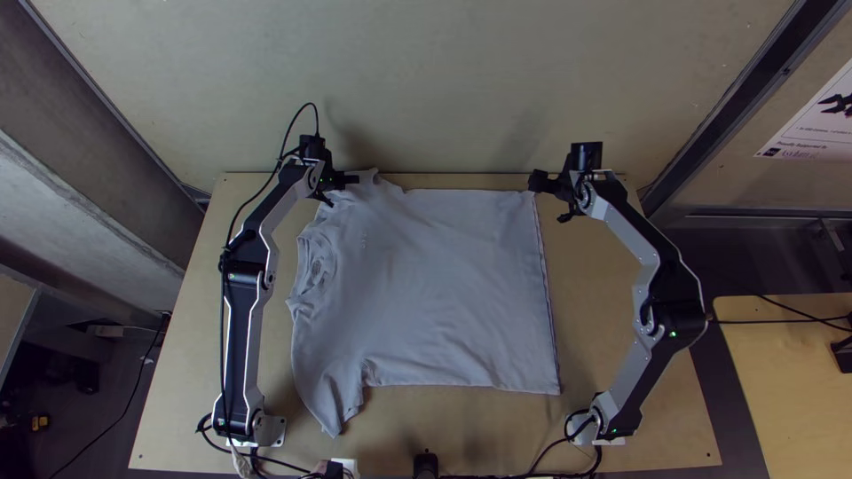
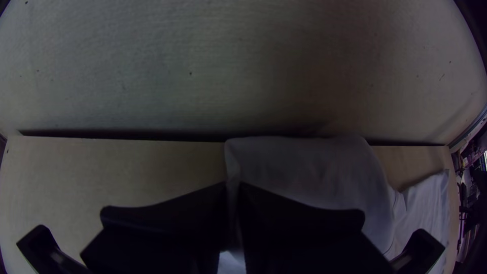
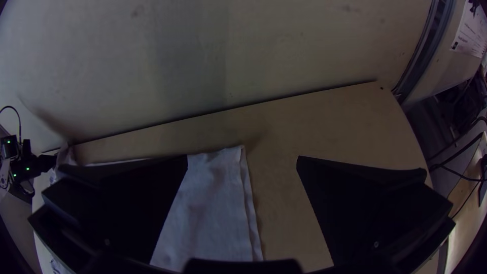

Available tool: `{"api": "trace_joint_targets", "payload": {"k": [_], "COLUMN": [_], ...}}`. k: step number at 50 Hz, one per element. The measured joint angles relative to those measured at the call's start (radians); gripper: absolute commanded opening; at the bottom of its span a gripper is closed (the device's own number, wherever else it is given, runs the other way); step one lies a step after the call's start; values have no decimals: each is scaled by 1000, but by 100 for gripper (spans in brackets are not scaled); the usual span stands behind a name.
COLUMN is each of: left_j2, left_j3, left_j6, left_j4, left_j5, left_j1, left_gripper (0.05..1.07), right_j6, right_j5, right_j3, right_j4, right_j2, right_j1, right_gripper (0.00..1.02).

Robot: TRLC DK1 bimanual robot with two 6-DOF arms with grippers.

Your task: Fold the t-shirt

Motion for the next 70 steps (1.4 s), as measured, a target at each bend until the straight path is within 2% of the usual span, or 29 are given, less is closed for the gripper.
{"api": "trace_joint_targets", "payload": {"k": [16, 29, 34, 45, 56, 61, 70], "left_j2": [-2, -10, -18, -27, -31, -31, -31], "left_j3": [0, 0, 0, 0, 0, 0, 0], "left_j6": [3, 11, 11, 11, 11, 11, 11], "left_j4": [-5, -11, -13, -14, -15, -18, -25], "left_j5": [0, 0, 0, 0, 0, 0, 0], "left_j1": [-2, -2, -1, 1, 5, 6, 7], "left_gripper": [8, 8, 8, 8, 8, 8, 8], "right_j6": [52, 75, 86, 105, 150, 153, 153], "right_j5": [-3, -3, -3, -3, -3, -3, 0], "right_j3": [213, 462, 576, 669, 670, 670, 678], "right_j4": [-86, -247, -327, -389, -426, -430, -424], "right_j2": [183, 367, 446, 522, 527, 533, 544], "right_j1": [0, 1, 1, 16, 51, 55, 42], "right_gripper": [98, 98, 92, 92, 70, 47, 46]}}
